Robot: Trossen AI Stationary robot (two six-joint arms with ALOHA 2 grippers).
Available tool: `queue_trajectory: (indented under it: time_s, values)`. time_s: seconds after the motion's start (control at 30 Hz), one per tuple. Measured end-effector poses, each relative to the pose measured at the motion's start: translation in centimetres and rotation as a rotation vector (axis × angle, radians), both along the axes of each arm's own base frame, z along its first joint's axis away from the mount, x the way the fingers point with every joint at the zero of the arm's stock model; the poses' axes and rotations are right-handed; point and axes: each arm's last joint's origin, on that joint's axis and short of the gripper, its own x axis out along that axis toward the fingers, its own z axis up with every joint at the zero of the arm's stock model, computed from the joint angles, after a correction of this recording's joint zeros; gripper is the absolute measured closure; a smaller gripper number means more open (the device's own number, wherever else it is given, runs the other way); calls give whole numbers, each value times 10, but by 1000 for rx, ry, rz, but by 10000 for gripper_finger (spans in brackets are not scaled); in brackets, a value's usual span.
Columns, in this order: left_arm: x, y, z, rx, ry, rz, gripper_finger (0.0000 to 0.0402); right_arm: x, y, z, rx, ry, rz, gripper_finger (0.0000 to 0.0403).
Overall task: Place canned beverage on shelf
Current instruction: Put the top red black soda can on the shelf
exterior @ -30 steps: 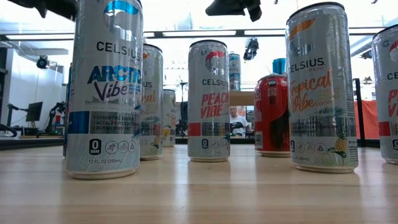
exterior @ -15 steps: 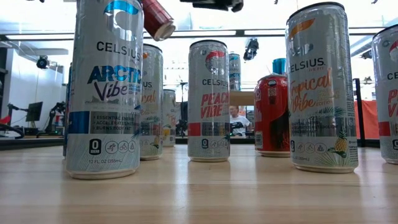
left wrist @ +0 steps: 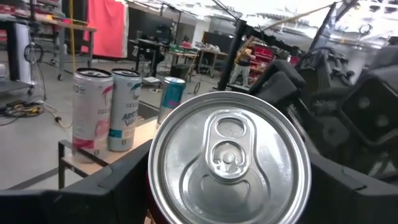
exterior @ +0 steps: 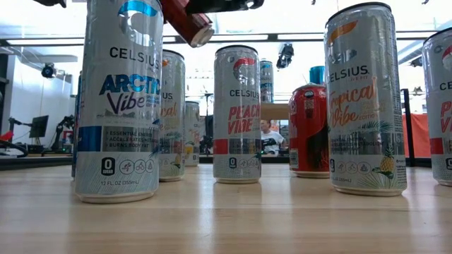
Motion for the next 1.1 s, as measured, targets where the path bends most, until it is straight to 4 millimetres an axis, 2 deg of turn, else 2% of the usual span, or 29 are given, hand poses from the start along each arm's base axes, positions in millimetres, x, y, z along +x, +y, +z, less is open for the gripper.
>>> queue_trajectory:
  time_s: [0.37, 0.47, 0.63, 0.8, 1.1]
  values:
    - [9, -1, -3, 1, -15, -29, 114, 20, -12, -3, 89, 57, -1, 37]
    - [8, -1, -2, 4, -20, -29, 114, 20, -15, -2, 99, 53, -7, 53]
    - [8, -1, -2, 21, -6, -27, 114, 20, -19, -3, 114, 55, -1, 103]
    - [7, -1, -2, 33, -5, -23, 111, 20, -20, -3, 122, 52, 7, 104]
    - [6, -1, 1, 102, 4, -26, 42, 12, -20, 3, 145, 81, 3, 104]
